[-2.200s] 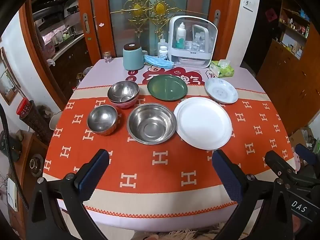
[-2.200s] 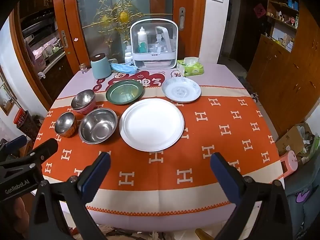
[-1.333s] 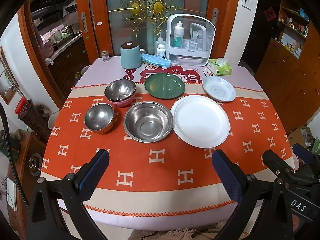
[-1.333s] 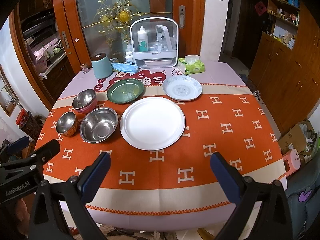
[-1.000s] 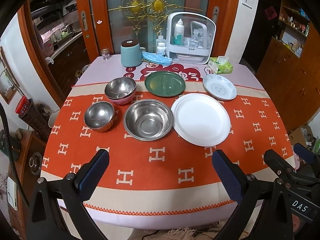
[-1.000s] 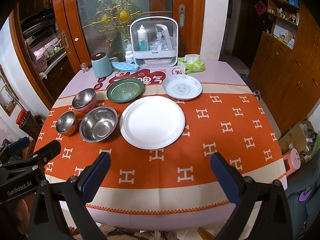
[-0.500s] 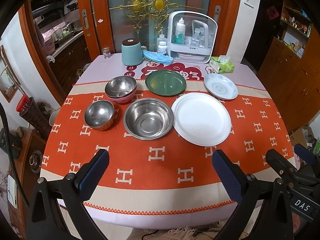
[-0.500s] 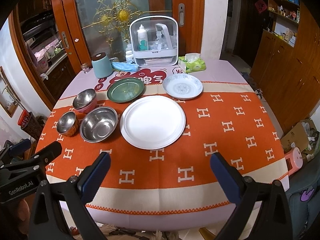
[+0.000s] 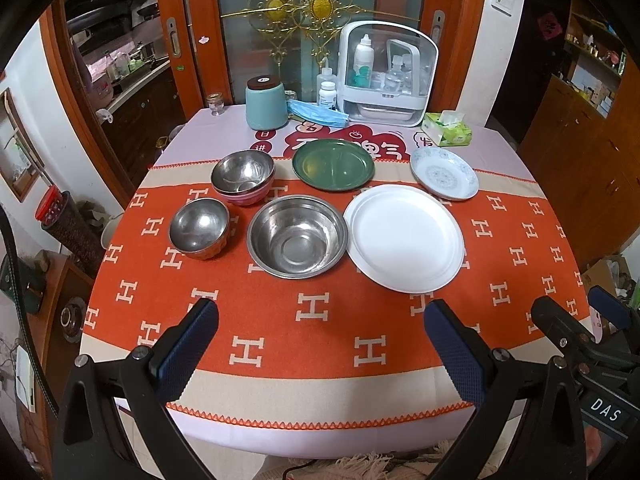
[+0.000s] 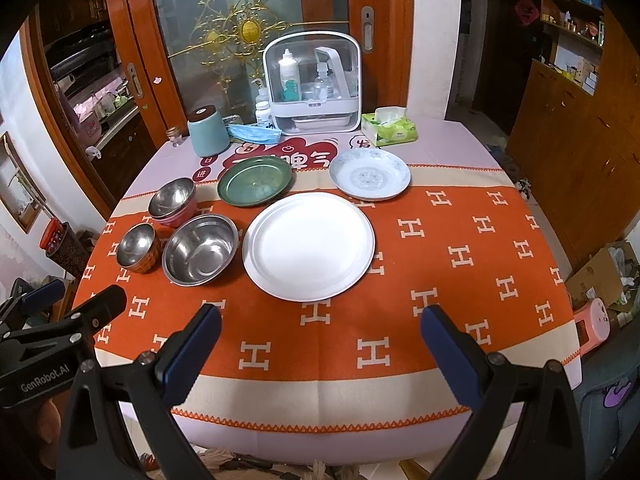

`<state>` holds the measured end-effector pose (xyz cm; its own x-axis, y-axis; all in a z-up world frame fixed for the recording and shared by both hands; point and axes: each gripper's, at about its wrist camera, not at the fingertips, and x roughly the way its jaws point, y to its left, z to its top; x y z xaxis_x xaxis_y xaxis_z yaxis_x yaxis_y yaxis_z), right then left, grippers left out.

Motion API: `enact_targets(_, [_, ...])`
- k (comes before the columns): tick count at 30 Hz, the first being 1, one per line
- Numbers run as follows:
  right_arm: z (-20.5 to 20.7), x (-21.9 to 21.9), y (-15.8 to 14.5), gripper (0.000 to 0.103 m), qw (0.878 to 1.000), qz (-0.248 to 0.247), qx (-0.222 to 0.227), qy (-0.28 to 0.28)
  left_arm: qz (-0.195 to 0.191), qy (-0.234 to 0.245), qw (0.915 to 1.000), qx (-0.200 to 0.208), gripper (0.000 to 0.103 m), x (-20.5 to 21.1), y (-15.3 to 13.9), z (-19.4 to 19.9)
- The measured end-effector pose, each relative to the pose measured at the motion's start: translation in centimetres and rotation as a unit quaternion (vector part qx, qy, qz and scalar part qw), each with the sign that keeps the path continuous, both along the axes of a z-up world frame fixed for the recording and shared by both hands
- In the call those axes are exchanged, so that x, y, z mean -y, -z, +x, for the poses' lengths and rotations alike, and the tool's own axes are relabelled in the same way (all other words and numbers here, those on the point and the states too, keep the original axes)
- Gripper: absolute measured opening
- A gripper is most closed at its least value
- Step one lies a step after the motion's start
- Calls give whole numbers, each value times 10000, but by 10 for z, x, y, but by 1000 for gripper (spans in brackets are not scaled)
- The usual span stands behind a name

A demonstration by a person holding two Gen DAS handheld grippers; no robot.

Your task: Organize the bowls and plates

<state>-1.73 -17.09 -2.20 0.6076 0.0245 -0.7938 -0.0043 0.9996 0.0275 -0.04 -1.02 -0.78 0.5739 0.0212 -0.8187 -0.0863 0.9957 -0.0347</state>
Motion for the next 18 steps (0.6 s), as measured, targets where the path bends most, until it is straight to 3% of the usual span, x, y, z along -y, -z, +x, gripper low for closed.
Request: enact_targets(18, [15, 28, 0, 97, 9990, 8, 157, -426, 3, -104, 9999, -14, 102, 28, 3, 15])
